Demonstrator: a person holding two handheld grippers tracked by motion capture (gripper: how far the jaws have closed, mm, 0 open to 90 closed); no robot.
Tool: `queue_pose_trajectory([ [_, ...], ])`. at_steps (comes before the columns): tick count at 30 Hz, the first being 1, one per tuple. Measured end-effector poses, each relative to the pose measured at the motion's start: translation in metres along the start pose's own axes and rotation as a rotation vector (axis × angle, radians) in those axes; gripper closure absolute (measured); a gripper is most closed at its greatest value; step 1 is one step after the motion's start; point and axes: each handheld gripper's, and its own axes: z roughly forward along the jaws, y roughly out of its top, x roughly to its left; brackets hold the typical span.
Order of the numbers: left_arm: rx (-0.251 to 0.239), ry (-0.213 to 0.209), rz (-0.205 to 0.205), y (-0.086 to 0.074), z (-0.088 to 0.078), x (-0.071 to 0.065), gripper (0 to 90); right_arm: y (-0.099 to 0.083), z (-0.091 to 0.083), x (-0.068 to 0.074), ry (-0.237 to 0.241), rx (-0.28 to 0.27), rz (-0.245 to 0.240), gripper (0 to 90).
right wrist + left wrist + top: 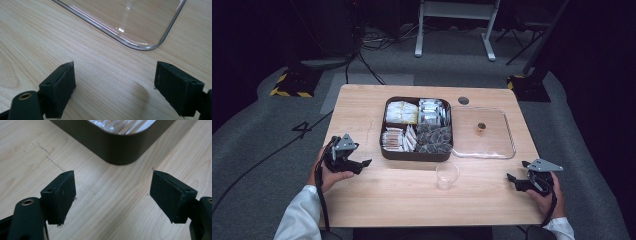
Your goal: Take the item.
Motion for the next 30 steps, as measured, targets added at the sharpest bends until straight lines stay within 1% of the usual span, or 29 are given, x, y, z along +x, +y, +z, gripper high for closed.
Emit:
queue_pose_trajectory([
  [3, -0.015, 0.006, 0.004, 0.004, -0.001, 0.003, 21.6, 0.000, 0.000, 0.000, 0.000, 0.000, 0.001, 17.4],
  [4, -0.015, 0.006, -0.002, 0.008, 0.000, 0.006, 22.2, 0.000, 0.000, 0.000, 0.001, 0.001, 0.002, 17.4],
  [5, -0.015, 0.006, -0.002, 0.008, 0.000, 0.006, 22.2, 0.000, 0.000, 0.000, 0.001, 0.000, 0.001, 17.4],
  [6, -0.017, -0.002, 0.001, 0.012, 0.001, 0.009, 22.2, 0.000, 0.000, 0.000, 0.001, 0.000, 0.002, 17.4],
  [7, -0.017, -0.002, 0.001, 0.012, 0.001, 0.009, 22.2, 0.000, 0.000, 0.000, 0.001, 0.001, 0.002, 17.4],
  [8, -0.020, 0.008, 0.003, 0.014, 0.002, 0.009, 22.2, 0.000, 0.000, 0.000, 0.001, 0.001, 0.002, 17.4],
  [9, -0.012, 0.000, 0.012, 0.018, 0.004, 0.012, 22.2, 0.000, 0.000, 0.000, 0.001, 0.001, 0.002, 17.4],
  [10, -0.012, 0.000, 0.012, 0.018, 0.004, 0.012, 22.2, 0.000, 0.000, 0.000, 0.001, 0.001, 0.002, 17.4],
  [11, -0.009, -0.003, 0.011, 0.023, 0.005, 0.014, 22.2, 0.000, 0.000, 0.000, 0.001, 0.001, 0.003, 17.4],
  [13, -0.004, 0.000, 0.025, 0.027, 0.006, 0.015, 22.3, 0.000, 0.000, 0.000, 0.001, 0.000, 0.002, 17.4],
  [16, -0.021, -0.008, 0.018, 0.034, 0.006, 0.020, 23.1, 0.000, 0.000, 0.000, 0.001, 0.000, 0.002, 17.4],
  [17, -0.021, -0.008, 0.018, 0.034, 0.006, 0.020, 23.1, 0.000, 0.000, 0.000, 0.001, 0.000, 0.002, 17.4],
  [18, -0.022, 0.000, 0.028, 0.037, 0.006, 0.021, 23.1, 0.000, 0.000, 0.000, 0.001, 0.001, 0.002, 17.4],
  [19, -0.019, -0.004, 0.033, 0.042, 0.007, 0.024, 23.1, 0.000, 0.000, 0.000, 0.001, 0.000, 0.001, 17.4],
  [20, -0.023, -0.008, 0.029, 0.044, 0.007, 0.025, 23.1, 0.000, 0.000, 0.000, 0.000, 0.000, 0.001, 17.4],
  [21, -0.021, -0.004, 0.039, 0.047, 0.008, 0.026, 23.1, 0.000, 0.000, 0.000, 0.001, 0.000, 0.001, 17.4],
  [22, -0.021, -0.004, 0.039, 0.047, 0.008, 0.026, 23.1, 0.000, 0.000, 0.000, 0.001, 0.000, 0.001, 17.4],
  [24, -0.021, 0.000, 0.044, 0.055, 0.010, 0.028, 23.2, 0.000, 0.000, 0.000, 0.001, 0.000, 0.001, 17.4],
  [25, -0.021, 0.000, 0.044, 0.055, 0.010, 0.028, 23.2, 0.000, 0.000, 0.000, 0.000, 0.000, 0.001, 17.4],
  [27, -0.032, -0.006, 0.055, 0.062, 0.012, 0.031, 23.9, 0.000, 0.000, 0.000, 0.000, 0.000, 0.001, 17.4],
  [28, -0.027, -0.002, 0.060, 0.064, 0.014, 0.032, 25.5, 0.000, 0.000, 0.000, 0.000, 0.000, 0.000, 17.4],
  [30, -0.019, 0.005, 0.068, 0.068, 0.017, 0.034, 25.8, 0.000, 0.000, 0.000, 0.000, 0.000, 0.000, 17.4],
])
